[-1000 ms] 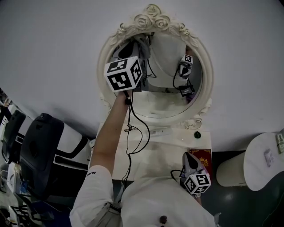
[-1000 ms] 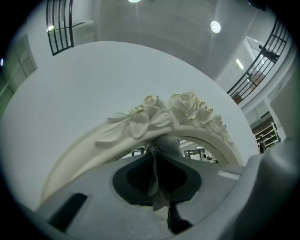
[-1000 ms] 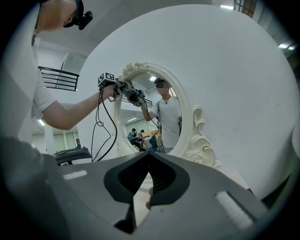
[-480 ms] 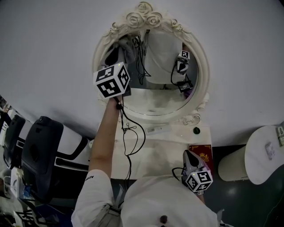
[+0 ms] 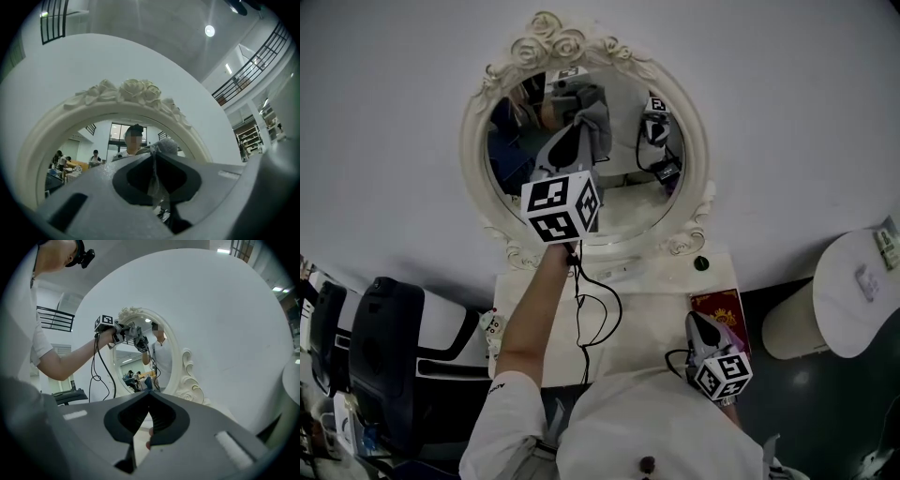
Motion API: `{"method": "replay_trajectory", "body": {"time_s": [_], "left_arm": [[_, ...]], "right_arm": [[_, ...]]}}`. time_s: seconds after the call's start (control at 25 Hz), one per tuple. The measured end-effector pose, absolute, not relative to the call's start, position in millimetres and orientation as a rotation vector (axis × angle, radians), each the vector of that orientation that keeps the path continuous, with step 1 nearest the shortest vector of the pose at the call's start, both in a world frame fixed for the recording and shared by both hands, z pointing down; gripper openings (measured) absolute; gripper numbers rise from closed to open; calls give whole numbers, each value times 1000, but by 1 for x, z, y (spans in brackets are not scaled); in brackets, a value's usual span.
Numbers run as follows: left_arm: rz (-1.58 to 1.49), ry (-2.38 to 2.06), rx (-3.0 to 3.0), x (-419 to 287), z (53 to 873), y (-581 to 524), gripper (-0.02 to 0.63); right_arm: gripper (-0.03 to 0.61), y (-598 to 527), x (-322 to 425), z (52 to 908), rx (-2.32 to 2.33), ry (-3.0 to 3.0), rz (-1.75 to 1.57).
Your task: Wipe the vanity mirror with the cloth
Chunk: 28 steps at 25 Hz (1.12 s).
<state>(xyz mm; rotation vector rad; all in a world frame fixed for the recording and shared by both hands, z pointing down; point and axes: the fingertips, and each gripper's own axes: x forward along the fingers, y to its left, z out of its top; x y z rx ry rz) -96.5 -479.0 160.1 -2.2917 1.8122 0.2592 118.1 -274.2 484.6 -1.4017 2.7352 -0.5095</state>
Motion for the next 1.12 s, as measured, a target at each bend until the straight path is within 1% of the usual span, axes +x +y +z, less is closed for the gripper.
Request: {"method": "replay_trajectory", "body": {"time_s": [0.28, 0.6, 0.88, 1.12], "left_arm": [[274, 1661, -2446, -25, 173, -496, 21], [309, 1584, -2558, 24, 187, -522, 23], [282, 1667, -2521, 16, 199, -536, 22], [239, 1732, -2443, -19, 195, -533, 23]], "right_arm": [[8, -267, 148, 484, -1535, 2644, -509], [8, -259, 178, 486, -1657, 2570, -496], [8, -252, 189, 488, -1703, 2537, -510], [8, -256, 175, 489, -1643, 2595, -518]]}}
